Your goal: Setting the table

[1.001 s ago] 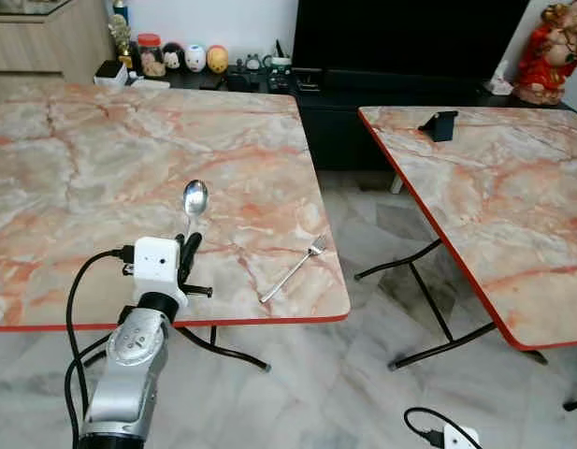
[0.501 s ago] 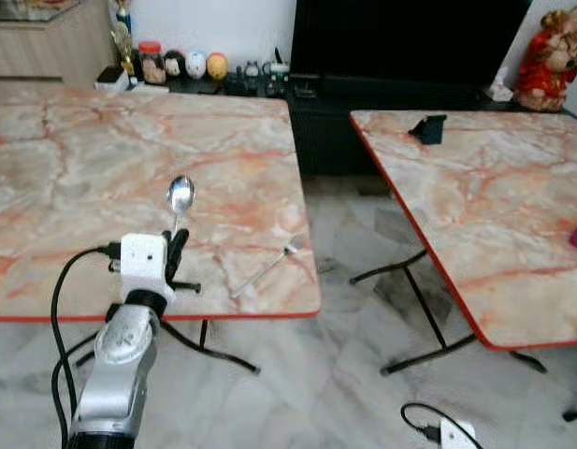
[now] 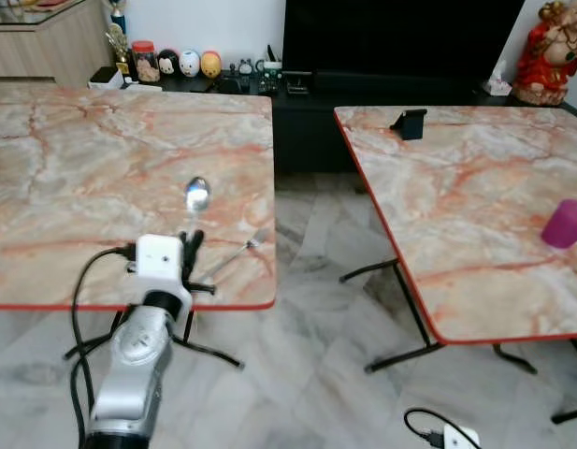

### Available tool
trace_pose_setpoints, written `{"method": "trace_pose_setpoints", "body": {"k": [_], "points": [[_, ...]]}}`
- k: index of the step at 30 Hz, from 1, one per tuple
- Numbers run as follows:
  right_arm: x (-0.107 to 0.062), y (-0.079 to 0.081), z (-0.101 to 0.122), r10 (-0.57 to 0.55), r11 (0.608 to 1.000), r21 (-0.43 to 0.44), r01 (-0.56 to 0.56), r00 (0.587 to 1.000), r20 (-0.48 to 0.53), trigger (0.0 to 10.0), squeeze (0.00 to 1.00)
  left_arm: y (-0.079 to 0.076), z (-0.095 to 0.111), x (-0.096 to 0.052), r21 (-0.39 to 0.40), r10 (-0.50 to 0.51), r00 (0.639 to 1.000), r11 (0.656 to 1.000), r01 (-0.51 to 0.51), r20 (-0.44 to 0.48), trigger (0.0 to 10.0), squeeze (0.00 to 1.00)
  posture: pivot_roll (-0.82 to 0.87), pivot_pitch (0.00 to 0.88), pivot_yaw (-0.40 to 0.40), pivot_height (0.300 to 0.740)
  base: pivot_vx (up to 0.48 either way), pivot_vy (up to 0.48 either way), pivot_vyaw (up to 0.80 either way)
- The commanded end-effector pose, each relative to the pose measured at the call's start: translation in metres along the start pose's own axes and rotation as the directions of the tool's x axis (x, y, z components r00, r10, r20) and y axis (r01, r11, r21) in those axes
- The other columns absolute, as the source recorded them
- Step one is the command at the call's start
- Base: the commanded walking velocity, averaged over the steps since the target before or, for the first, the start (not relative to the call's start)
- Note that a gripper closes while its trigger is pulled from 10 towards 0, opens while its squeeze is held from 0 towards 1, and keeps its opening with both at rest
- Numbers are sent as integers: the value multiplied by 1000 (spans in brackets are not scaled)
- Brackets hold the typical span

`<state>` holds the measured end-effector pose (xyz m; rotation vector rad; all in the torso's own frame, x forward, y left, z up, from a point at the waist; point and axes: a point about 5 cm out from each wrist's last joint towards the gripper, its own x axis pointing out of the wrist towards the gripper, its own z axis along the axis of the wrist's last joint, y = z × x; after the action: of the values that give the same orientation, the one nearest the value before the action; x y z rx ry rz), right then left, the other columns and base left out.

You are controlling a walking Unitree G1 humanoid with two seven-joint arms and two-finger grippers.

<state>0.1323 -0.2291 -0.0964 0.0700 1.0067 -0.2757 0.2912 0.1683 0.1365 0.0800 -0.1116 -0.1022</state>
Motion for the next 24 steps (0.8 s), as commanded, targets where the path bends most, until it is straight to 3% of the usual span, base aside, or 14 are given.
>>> {"method": "trace_pose_setpoints", "body": {"k": [1,13,24], "points": [[0,3,1,4,1000,8,-4,1000,3,10000,0,5,2,-2,23,12,1000,1000,-12,11,10000,0,77,0,-99,740,0,-375,0],[0,3,0,5,1000,-1,-5,1000,1,10000,0,-4,1,-1,23,-9,1000,1000,8,13,10000,0,67,0,-89,740,0,-367,0],[0,4,0,3,1000,6,-3,1000,3,10000,0,-3,2,0,24,-11,1000,1000,11,19,10000,0,71,0,-87,740,0,-367,0]]}}
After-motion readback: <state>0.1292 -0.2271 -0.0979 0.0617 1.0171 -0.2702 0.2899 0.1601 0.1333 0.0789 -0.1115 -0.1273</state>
